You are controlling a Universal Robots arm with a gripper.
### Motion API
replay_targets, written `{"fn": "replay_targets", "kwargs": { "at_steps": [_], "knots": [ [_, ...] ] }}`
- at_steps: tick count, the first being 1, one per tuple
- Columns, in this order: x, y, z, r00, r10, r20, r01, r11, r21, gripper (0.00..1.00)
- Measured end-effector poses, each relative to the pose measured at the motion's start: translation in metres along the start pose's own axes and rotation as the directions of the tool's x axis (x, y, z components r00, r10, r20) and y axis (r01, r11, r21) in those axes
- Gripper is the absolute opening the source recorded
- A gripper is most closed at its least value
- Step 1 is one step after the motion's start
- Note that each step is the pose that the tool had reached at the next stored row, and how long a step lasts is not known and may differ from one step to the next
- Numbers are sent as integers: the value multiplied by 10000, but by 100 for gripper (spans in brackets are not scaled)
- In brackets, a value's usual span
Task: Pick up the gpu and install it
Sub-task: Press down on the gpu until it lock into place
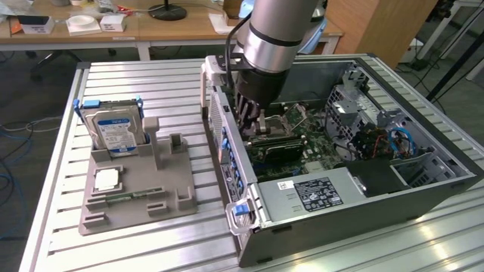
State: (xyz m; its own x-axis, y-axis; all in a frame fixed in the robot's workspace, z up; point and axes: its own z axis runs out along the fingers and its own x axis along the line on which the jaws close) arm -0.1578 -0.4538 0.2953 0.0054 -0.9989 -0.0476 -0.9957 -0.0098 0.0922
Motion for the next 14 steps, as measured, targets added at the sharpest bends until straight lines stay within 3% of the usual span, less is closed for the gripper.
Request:
{"fn": "replay_targets", "kwargs": {
  "at_steps": [14],
  "knots": [
    [-2,5,-44,10000,7,-18,-7,10000,-59,11]
  ]
}}
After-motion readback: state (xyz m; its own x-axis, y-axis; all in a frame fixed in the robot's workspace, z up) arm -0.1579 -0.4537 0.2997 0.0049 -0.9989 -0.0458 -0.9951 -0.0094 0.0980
